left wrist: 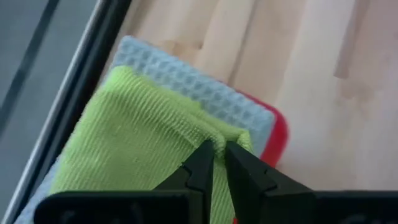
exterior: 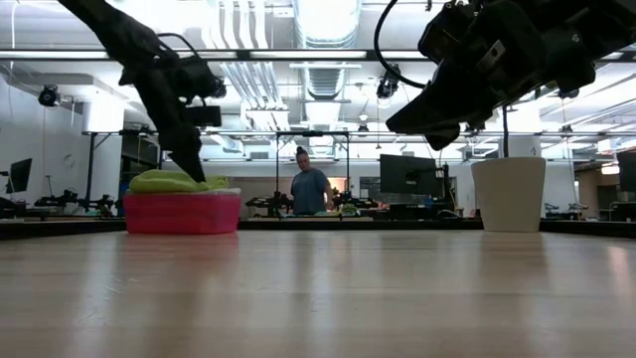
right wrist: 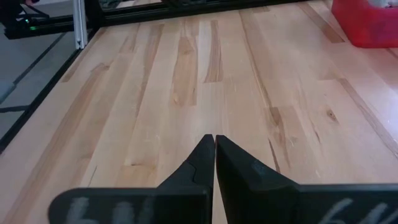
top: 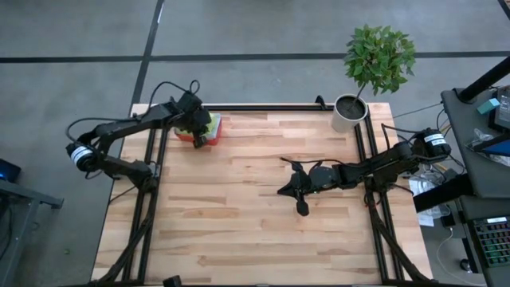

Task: Fold microfiber towels
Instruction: Put the folded light green microfiber cloth into the red bin

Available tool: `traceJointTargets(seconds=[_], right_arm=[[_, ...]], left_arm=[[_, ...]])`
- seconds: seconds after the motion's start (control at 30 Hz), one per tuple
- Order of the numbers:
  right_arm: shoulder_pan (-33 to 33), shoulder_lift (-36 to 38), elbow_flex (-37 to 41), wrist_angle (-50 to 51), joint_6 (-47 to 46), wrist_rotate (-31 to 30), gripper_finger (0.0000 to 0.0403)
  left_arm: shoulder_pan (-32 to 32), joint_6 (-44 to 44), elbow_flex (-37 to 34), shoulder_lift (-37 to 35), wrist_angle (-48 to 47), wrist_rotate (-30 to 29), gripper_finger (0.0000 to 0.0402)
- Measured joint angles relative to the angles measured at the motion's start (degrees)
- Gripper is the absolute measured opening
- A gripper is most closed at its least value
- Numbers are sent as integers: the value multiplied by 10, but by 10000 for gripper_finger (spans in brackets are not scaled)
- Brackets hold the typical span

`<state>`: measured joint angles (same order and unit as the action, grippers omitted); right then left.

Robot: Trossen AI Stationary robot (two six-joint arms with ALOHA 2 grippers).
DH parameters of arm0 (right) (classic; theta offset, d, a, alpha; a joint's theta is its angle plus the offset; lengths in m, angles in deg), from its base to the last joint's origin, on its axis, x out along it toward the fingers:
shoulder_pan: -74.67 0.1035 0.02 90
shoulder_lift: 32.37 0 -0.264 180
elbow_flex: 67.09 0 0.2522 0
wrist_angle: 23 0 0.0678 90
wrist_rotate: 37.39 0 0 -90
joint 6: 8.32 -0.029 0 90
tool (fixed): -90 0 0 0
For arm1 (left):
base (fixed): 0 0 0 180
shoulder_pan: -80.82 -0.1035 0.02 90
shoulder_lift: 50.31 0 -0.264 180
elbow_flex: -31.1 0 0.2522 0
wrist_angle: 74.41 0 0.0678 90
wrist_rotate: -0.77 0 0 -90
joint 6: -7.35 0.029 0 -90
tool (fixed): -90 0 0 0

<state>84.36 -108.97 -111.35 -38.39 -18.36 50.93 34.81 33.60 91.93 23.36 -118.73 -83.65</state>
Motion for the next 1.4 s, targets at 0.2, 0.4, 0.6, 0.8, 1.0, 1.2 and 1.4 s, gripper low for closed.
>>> traceJointTargets(seconds=[0.2, 0.4, 0.6, 0.8, 1.0, 1.2, 1.4], right_arm=[[0, 0, 0, -1, 0, 0, 9], [0, 0, 0, -1, 0, 0, 9], [0, 0, 0, -1, 6, -13, 9], [-4, 0, 0, -1, 7, -16, 9], [-4, 0, 0, -1, 5, -16, 9], [-4, 0, 0, -1, 5, -16, 9], [-4, 0, 0, -1, 5, -16, 9]], left_arm=[[5, 0, 42, -20, -34, 0, 28], [3, 60, 82, -55, -135, -86, 28], [-22, 106, 62, -43, -141, -123, 28], [-39, 108, 50, 15, -59, -124, 28], [-39, 107, 46, 87, -12, -107, 28], [-38, 105, 52, 100, -24, -109, 28], [-34, 102, 72, 37, -69, -133, 28]])
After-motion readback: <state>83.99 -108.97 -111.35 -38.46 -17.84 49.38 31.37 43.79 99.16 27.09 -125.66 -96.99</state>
